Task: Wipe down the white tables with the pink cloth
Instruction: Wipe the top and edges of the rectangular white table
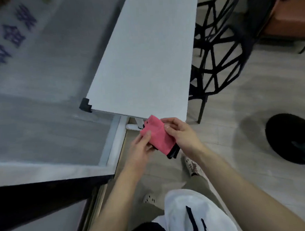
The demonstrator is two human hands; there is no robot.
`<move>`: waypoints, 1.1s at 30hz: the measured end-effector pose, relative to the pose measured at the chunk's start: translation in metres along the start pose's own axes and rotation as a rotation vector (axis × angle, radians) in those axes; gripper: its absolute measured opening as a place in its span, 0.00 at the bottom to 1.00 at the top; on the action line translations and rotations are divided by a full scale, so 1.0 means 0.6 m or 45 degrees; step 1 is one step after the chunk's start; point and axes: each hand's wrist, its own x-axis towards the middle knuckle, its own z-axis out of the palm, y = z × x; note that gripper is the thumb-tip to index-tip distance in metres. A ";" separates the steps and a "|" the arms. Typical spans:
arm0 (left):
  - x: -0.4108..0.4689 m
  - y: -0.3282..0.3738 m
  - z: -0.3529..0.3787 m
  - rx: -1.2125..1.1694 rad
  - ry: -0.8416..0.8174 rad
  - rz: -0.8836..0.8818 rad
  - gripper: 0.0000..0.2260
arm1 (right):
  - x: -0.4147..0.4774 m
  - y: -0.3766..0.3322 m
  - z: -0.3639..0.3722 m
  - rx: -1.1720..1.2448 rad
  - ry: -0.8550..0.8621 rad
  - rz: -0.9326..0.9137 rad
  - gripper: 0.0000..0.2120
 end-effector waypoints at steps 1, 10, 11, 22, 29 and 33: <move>0.010 0.011 0.007 0.058 0.134 0.094 0.13 | 0.022 -0.010 0.007 -0.101 -0.014 -0.020 0.09; 0.067 0.026 -0.006 0.585 1.166 0.178 0.13 | 0.250 -0.040 -0.039 -1.550 -0.772 -0.695 0.17; 0.068 0.016 -0.008 0.626 1.260 0.126 0.15 | 0.275 -0.040 -0.045 -1.666 -0.882 -0.780 0.16; 0.082 -0.052 0.021 -0.828 1.456 0.311 0.15 | 0.437 -0.078 0.086 -2.024 -1.409 -1.301 0.25; 0.218 -0.058 -0.013 -0.357 1.745 0.245 0.13 | 0.571 -0.063 0.208 -2.044 -1.514 -1.498 0.28; 0.282 -0.033 -0.029 -0.076 2.067 0.167 0.11 | 0.638 -0.049 0.264 -1.993 -1.532 -1.589 0.28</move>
